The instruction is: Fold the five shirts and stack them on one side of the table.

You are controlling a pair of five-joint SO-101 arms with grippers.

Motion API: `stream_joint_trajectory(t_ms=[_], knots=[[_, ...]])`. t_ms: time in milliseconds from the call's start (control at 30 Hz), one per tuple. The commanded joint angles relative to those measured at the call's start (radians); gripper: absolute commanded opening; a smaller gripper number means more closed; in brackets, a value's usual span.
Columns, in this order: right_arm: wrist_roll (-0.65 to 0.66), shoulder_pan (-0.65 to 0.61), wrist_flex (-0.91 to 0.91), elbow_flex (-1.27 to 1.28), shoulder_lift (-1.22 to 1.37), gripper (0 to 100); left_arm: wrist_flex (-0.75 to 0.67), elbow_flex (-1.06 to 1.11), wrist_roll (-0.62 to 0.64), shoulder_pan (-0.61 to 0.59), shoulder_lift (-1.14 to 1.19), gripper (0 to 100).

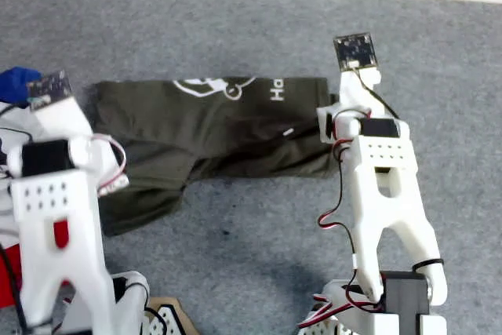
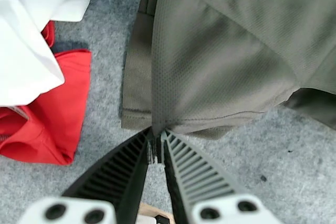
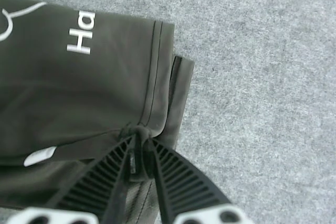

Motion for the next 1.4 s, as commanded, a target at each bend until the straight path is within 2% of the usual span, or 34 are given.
stream_joint_trajectory(t_ms=[0,333,533,700,800,933,1033,1367], knots=[[0.015,0.013,-0.013,-0.01,-0.05,0.7,0.006,0.062,-0.006,-0.005,-0.113,1],[0.017,0.05,-0.015,0.038,-0.045,0.7,-0.06,0.223,-0.153,-0.076,-0.12,1],[0.017,0.048,-0.016,0.053,-0.042,0.7,-0.152,0.325,-0.173,-0.076,-0.12,1],[0.017,0.044,-0.025,0.084,-0.042,0.7,-0.203,0.394,-0.282,-0.105,-0.12,1],[0.018,0.031,-0.045,0.104,-0.042,1.5,-0.218,0.4,-0.288,-0.174,-0.12,8],[0.018,0.001,-0.042,0.104,-0.048,9.4,-0.216,0.4,-0.288,-0.272,-0.12,21],[0.012,-0.016,-0.041,0.096,-0.05,11.6,-0.215,0.4,-0.288,-0.309,-0.122,26],[0.009,-0.038,-0.039,0.074,-0.051,11.6,-0.221,0.403,-0.288,-0.314,-0.122,19]])
